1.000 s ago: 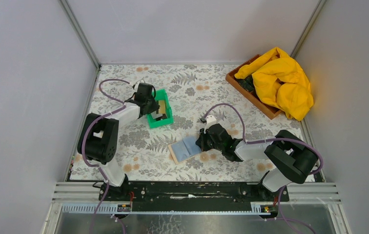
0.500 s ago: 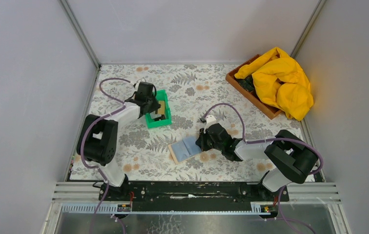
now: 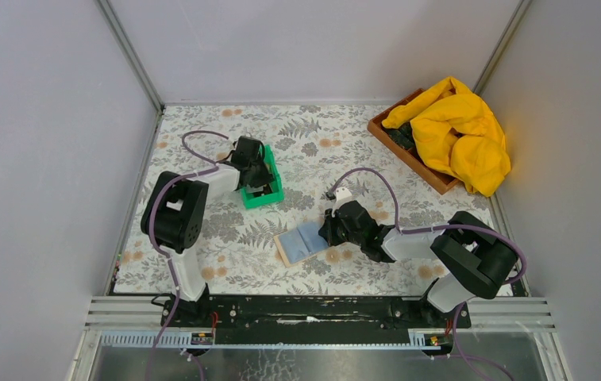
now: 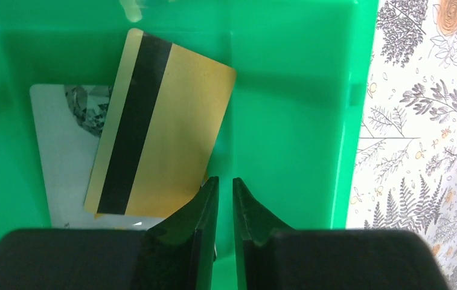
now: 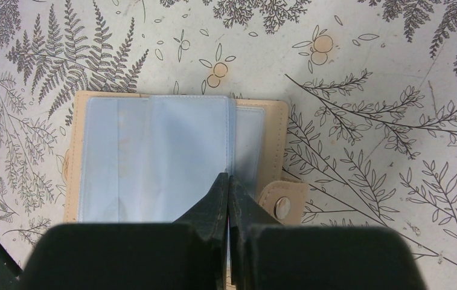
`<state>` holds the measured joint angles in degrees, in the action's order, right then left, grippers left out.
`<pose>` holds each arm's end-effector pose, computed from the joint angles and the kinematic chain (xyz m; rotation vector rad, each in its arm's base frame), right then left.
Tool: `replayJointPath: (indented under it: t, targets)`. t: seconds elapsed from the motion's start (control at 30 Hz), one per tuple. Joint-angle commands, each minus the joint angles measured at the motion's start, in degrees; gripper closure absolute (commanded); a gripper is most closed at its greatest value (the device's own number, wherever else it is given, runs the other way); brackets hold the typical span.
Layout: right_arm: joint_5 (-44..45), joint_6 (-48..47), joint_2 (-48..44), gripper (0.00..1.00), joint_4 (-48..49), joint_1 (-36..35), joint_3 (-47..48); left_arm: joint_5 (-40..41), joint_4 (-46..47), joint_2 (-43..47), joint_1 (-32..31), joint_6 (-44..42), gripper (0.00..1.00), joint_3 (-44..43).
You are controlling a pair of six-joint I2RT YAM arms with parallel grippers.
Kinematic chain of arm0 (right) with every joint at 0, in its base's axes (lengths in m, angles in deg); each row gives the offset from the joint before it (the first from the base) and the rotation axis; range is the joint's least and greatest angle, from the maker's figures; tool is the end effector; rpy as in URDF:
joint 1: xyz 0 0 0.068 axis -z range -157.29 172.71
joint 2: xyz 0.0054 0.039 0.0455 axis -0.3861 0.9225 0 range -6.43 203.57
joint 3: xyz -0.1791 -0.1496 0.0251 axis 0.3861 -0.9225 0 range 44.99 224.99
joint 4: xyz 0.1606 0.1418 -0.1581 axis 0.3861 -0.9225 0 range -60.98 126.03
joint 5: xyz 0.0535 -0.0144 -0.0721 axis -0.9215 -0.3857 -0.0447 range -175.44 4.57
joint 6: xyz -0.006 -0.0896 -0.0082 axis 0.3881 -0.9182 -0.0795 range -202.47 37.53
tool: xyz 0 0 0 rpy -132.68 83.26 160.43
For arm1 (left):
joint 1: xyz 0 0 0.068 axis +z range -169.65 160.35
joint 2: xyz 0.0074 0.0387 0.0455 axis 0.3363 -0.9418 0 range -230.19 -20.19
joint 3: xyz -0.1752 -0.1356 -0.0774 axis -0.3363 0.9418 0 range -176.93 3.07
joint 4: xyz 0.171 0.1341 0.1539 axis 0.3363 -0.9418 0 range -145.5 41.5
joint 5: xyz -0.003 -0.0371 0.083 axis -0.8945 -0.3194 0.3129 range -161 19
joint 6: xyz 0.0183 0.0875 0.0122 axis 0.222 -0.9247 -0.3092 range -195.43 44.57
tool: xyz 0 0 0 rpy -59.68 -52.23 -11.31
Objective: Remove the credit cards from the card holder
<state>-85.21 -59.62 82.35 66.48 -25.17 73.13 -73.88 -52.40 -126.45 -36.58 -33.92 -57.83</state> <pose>0.2175 0.2399 0.0716 -0.4712 2.1337 0.7239 0.3836 -0.1209 0.0759 -0.5089 2.4450 -0.5075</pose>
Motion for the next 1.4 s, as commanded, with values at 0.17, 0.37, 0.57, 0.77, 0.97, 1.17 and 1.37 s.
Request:
replayJointPath:
  t: [0.17, 0.37, 0.57, 0.77, 0.97, 1.17, 1.37]
  targets:
    - [-0.99, -0.57, 1.12, 1.0, -4.62, 0.2, 0.47, 3.74, 0.7, -2.5, 0.27, 0.23, 0.79, -2.49]
    - [-1.55, -0.48, 1.38, 1.0, -4.52, 0.15, 0.51, 5.98, 0.29, -2.8, 1.61, 0.56, 0.79, -2.5]
    - [-1.83, -0.55, 1.66, 1.0, -4.53, 0.15, 0.68, 6.55, 2.36, 0.04, 1.89, 1.3, 0.79, -0.21]
    - [-2.41, -0.48, 2.3, 1.0, -4.53, 0.21, 1.01, 5.38, 4.54, 2.94, 1.82, 0.76, 0.79, 0.67]
    - [-2.14, -0.59, 2.28, 1.0, -4.46, 0.15, 0.89, 3.62, 10.08, 7.41, 1.81, 1.2, 0.79, 3.98]
    - [0.13, -1.3, -1.92, 1.0, -1.11, 0.15, -2.0, 5.11, 14.62, 16.49, 1.34, 1.51, 0.8, 9.83]
    - [5.4, -3.06, -10.24, 0.99, 2.67, 0.2, -6.99, 14.3, 19.09, 29.97, -7.64, 2.07, 0.81, 22.18]
